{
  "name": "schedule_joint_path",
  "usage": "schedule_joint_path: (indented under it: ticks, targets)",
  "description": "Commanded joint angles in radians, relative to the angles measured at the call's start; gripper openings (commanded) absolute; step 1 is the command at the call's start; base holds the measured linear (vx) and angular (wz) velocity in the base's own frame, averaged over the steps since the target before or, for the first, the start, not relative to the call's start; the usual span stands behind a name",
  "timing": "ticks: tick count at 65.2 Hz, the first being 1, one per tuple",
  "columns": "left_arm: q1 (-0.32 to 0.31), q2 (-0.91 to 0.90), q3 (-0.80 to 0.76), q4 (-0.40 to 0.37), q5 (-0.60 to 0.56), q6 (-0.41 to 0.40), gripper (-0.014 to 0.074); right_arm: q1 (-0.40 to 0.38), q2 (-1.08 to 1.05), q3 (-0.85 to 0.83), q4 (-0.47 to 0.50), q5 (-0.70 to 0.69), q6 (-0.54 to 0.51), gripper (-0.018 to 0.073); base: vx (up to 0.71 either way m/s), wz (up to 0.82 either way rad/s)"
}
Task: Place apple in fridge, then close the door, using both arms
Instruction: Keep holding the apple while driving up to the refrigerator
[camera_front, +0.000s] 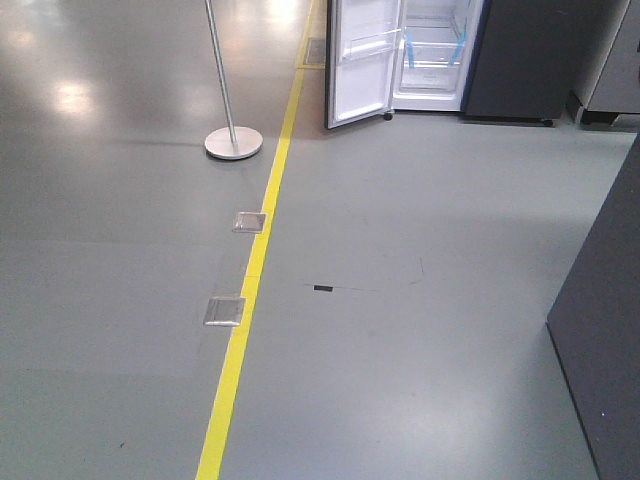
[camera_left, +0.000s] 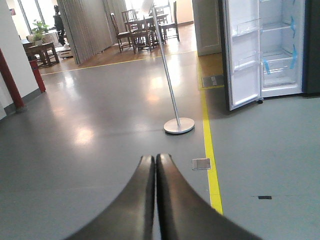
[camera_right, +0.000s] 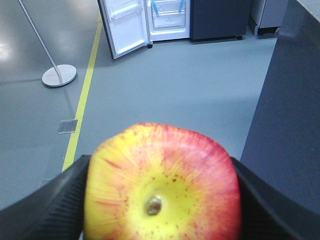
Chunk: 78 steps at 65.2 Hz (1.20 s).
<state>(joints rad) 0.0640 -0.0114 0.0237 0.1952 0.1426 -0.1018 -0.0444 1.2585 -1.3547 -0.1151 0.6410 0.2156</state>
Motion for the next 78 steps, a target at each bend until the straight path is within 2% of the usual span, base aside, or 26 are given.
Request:
schedule_joint_path:
  ticks: [1,78]
  targets:
    - [-0.004,-0.014,-0.017,-0.001,-0.078,-0.007,-0.0006,-0.004,-0.027,-0.030,-0.013,-0.078,-0.008,0.0221,0.21,-0.03]
    - [-0.004,-0.014,-0.017,-0.001,-0.078,-0.007,-0.0006,-0.004,-0.027,-0.030,-0.013,-0.078,-0.008,0.0221,0.20,-0.03]
